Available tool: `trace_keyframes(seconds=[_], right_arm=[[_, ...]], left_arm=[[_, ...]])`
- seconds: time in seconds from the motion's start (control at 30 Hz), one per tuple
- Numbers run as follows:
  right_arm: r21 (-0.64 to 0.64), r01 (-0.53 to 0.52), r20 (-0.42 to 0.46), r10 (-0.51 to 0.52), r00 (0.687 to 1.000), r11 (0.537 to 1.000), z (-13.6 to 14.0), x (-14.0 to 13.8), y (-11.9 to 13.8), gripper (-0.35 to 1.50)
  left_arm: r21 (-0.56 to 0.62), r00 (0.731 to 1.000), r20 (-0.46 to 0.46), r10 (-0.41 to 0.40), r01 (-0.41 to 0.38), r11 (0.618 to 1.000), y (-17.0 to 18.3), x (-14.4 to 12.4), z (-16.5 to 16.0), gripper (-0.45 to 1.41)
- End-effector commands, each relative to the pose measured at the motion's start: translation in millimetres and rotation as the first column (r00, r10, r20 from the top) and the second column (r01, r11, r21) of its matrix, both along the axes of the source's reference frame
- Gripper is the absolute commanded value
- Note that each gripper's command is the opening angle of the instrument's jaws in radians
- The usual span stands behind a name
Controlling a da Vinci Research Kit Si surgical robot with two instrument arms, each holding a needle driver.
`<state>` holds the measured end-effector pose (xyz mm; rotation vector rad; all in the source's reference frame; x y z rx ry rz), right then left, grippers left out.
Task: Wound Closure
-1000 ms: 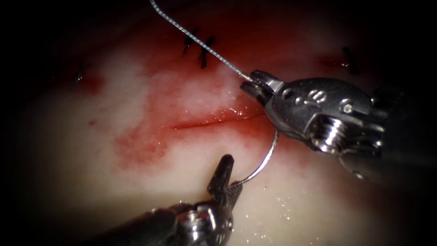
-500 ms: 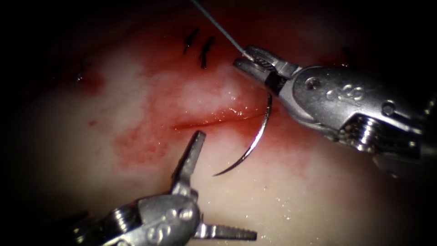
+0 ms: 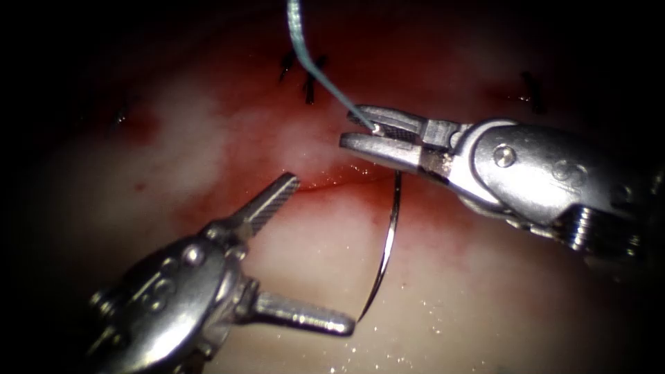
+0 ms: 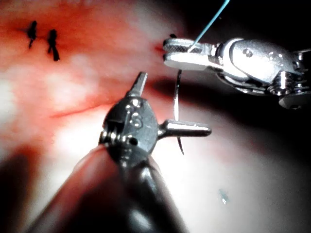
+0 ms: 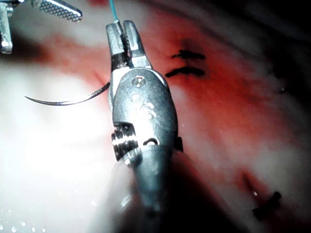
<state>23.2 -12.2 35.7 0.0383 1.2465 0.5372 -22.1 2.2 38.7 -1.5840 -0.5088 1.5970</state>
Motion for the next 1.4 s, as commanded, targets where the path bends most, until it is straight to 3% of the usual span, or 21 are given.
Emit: trace_keyframes(seconds=[0.03,0.2,0.43,0.63,0.9,1.0,1.07,1.17,1.2,1.4], right_arm=[[-0.003,0.004,-0.025,-0.004,1.0,1.0,0.7,0.7,0.0,-0.35],[-0.023,0.029,-0.068,-0.03,0.997,0.999,0.7,0.9,0.2,-0.35],[-0.106,0.037,-0.089,-0.047,0.995,0.994,0.5,1.0,0.9,-0.35],[-0.132,0.035,-0.12,-0.051,0.991,0.991,0.0,1.1,1.1,-0.35],[-0.145,0.04,-0.133,-0.059,0.989,0.989,-0.2,1.3,1.1,-0.35],[-0.145,0.04,-0.134,-0.059,0.989,0.989,-0.3,1.3,1.0,-0.35],[-0.145,0.04,-0.134,-0.06,0.989,0.989,-0.3,1.3,1.0,-0.35],[-0.145,0.04,-0.134,-0.06,0.989,0.989,-0.3,1.3,1.0,-0.35],[-0.144,0.04,-0.134,-0.06,0.989,0.989,-0.3,1.3,1.1,-0.35],[-0.144,0.04,-0.135,-0.06,0.989,0.989,-0.3,1.3,1.1,-0.35]], left_arm=[[0.013,1.0,0.004,0.001,-0.002,1.0,0.1,-0.6,1.1,1.25],[0.078,0.998,0.064,0.003,-0.008,0.997,1.1,-1.3,3.6,1.23],[0.167,0.992,0.11,0.061,-0.079,0.983,1.3,-3.3,7.1,1.23],[0.207,0.991,0.099,0.096,-0.114,0.972,1.2,-4.2,9.0,1.21],[0.25,0.969,0.194,0.155,-0.202,0.947,0.7,-6.0,9.9,1.08],[0.26,0.964,0.21,0.161,-0.214,0.942,0.7,-6.1,10.0,0.91],[0.263,0.961,0.22,0.167,-0.223,0.939,0.8,-6.0,10.0,0.59],[0.258,0.956,0.239,0.172,-0.233,0.938,1.4,-5.5,10.2,-0.3],[0.255,0.954,0.248,0.168,-0.232,0.939,1.6,-5.4,10.3,-0.45],[0.242,0.949,0.277,0.15,-0.22,0.945,2.1,-4.7,10.8,-0.45]])
